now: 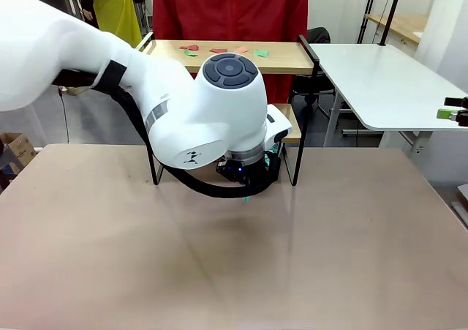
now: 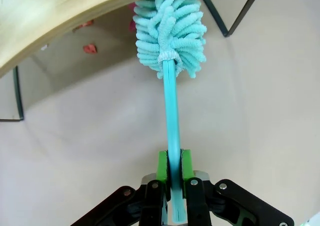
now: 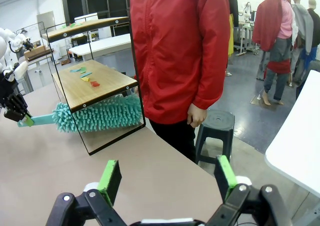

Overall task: Clean the shelf.
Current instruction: Clean the specific section of the Shelf indicated by the human with the Duster.

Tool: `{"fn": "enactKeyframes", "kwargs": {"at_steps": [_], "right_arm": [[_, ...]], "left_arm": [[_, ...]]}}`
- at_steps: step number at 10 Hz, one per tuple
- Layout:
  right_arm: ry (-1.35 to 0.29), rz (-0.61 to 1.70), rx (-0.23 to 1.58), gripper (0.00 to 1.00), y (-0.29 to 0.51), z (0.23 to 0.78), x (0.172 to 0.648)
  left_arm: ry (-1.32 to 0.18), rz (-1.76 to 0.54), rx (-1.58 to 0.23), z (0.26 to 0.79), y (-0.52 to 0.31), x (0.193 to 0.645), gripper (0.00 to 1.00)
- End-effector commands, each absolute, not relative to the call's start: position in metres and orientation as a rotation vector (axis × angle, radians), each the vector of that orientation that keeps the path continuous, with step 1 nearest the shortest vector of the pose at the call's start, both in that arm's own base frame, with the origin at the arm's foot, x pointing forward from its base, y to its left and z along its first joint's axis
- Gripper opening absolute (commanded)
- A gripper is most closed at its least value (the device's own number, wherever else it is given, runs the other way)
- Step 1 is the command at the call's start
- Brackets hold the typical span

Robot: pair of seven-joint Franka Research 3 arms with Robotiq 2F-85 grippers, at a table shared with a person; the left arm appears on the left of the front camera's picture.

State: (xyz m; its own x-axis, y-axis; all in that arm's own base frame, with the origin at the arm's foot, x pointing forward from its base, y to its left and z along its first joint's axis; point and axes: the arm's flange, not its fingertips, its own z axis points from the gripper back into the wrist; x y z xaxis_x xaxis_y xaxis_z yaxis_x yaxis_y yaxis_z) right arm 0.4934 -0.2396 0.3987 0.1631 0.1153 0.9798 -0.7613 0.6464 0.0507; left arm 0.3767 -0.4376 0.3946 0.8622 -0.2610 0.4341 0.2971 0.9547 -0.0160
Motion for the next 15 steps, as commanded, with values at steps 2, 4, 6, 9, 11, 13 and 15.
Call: {"fn": "enactKeyframes", "kwargs": {"at_steps": [2, 4, 6, 9, 11, 13, 15], "right_arm": [[-1.264, 0.689, 0.629, 1.00, -0.238, 0.401, 0.494], [-1.264, 0.689, 0.629, 1.00, -0.238, 0.401, 0.494], [-1.264, 0.689, 0.629, 1.00, -0.238, 0.401, 0.494], [-1.264, 0.689, 0.629, 1.00, -0.238, 0.401, 0.494], [-1.264, 0.689, 0.629, 1.00, -0.238, 0.401, 0.494], [-1.264, 0.689, 0.629, 1.00, -0.238, 0.401, 0.494], [-1.264, 0.689, 0.629, 1.00, -0.238, 0.401, 0.494]], "left_arm": [[-0.434, -0.262, -0.089, 0.376, -0.452, 0.372, 0.13], [-0.401, -0.260, -0.098, 0.366, -0.453, 0.363, 0.13], [-0.354, -0.281, -0.136, 0.367, -0.449, 0.359, 0.13], [-0.379, -0.278, -0.100, 0.366, -0.455, 0.360, 0.13], [-0.345, -0.243, -0.126, 0.349, -0.442, 0.355, 0.13], [-0.357, -0.207, -0.139, 0.344, -0.426, 0.346, 0.13], [-0.347, -0.172, -0.132, 0.340, -0.406, 0.337, 0.13]]}}
